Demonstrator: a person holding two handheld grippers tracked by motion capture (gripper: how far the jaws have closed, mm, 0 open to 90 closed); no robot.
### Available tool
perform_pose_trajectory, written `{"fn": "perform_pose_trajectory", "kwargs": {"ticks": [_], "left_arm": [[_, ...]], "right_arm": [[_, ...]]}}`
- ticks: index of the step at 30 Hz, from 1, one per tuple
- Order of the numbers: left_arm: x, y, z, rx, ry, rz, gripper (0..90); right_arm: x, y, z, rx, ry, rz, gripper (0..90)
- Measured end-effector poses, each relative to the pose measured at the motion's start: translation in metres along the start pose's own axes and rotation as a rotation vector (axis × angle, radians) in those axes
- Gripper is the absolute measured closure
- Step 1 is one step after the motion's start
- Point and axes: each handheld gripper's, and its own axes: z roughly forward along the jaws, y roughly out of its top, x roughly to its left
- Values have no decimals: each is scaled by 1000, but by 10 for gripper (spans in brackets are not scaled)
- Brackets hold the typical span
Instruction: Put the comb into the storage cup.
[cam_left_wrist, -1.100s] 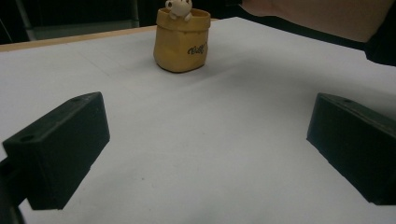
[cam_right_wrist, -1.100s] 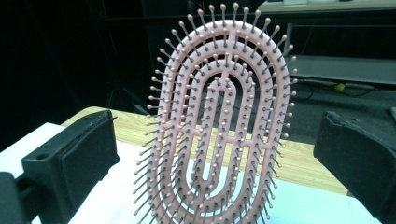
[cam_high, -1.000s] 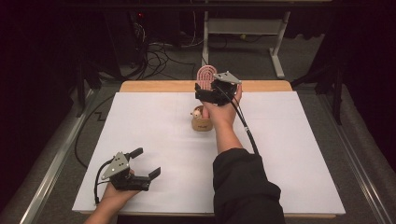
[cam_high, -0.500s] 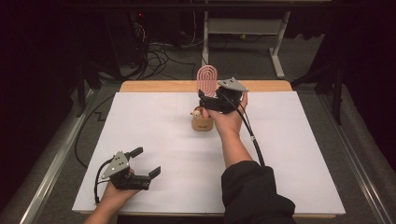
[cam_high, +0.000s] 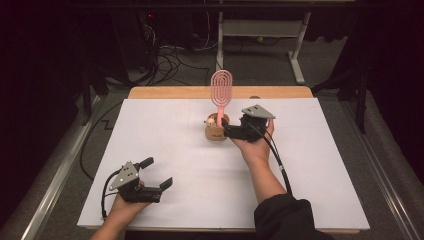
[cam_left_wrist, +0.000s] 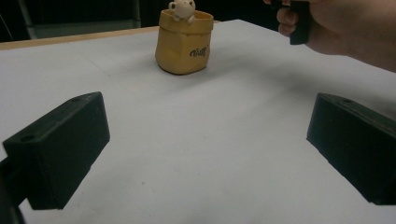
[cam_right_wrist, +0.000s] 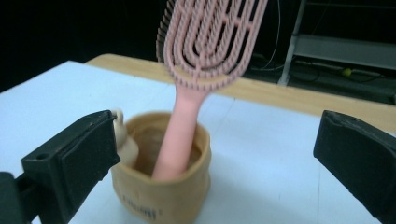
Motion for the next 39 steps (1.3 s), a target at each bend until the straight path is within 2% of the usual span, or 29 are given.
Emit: {"fn": "perform_pose_trajectory", "kwargs": {"ticks": [10,16,20,29,34,39], "left_arm": [[3,0,-1,-1,18,-8,0],[5,1,-2,1,30,-14,1],[6,1,-2,3,37,-15,0],[9,2,-7,-1,62,-17,1],[14,1,-11,-4,81,-40,0],[14,0,-11,13,88,-46,2]], "right_arm": [[-6,-35,-27,27,30,-16,2],[-8,-50,-53,22,43,-44,2],[-13,-60,-72,16,63,-39,2],[-32,-82,-118,-17,85,-22,2],[-46,-96,-144,-39,77,-8,2],[-59,-108,-171,-77,46,-4,2]]}}
